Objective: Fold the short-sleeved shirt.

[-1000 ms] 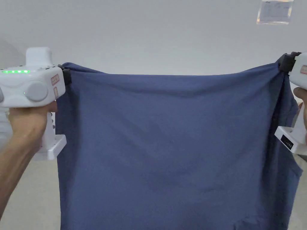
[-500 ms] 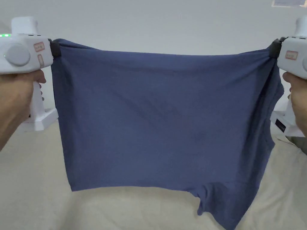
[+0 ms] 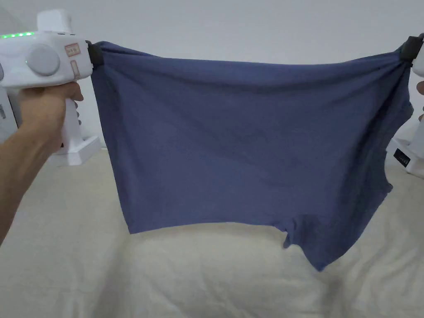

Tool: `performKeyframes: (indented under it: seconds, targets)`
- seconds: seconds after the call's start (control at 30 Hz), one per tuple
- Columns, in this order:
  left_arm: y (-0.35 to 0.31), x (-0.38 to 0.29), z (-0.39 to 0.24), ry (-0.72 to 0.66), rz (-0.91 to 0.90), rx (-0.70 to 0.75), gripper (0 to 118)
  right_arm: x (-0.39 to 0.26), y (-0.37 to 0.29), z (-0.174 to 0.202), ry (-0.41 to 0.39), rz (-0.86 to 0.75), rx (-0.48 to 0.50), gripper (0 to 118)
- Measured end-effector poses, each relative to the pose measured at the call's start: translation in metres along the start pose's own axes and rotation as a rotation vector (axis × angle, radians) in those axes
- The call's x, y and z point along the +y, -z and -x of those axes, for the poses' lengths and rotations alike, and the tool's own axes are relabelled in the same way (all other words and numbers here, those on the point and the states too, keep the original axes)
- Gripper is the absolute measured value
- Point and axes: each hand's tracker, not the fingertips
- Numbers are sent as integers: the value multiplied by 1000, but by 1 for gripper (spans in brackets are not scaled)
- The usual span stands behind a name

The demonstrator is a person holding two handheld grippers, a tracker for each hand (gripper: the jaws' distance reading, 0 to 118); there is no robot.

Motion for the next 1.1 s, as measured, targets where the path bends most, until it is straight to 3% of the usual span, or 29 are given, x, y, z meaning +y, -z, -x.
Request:
performKeyframes:
  seconds: [0.13,0.2,0.4,0.47,0.67,0.73,0.97,1.0,1.07,1.1]
  targets:
    - [29,-56,17,-27,32,-7,5,-51,-22,-10,49,27,35,2]
    - [-10,-87,-4,1,65,-18,5,-90,-47,-21,90,40,57,2]
    - [-99,-199,-7,-30,145,-48,5,-205,-149,-39,10,166,85,2]
    - [-134,-233,-12,-58,212,-106,5,-237,-180,-46,51,172,87,2]
    - [-253,-333,-30,-54,237,-31,5,-315,-259,-72,42,275,84,2]
    - [-223,-351,32,-41,307,-16,5,-338,-281,-78,28,318,78,2]
    - [-274,-423,39,-10,385,6,5,-403,-325,-99,32,419,59,2]
    - [-276,-434,42,15,387,59,5,-412,-325,-102,21,454,52,2]
    - [-276,-451,48,-33,446,25,5,-428,-326,-103,-26,511,41,2]
    - [-278,-461,45,-21,467,44,5,-435,-327,-105,-10,517,56,2]
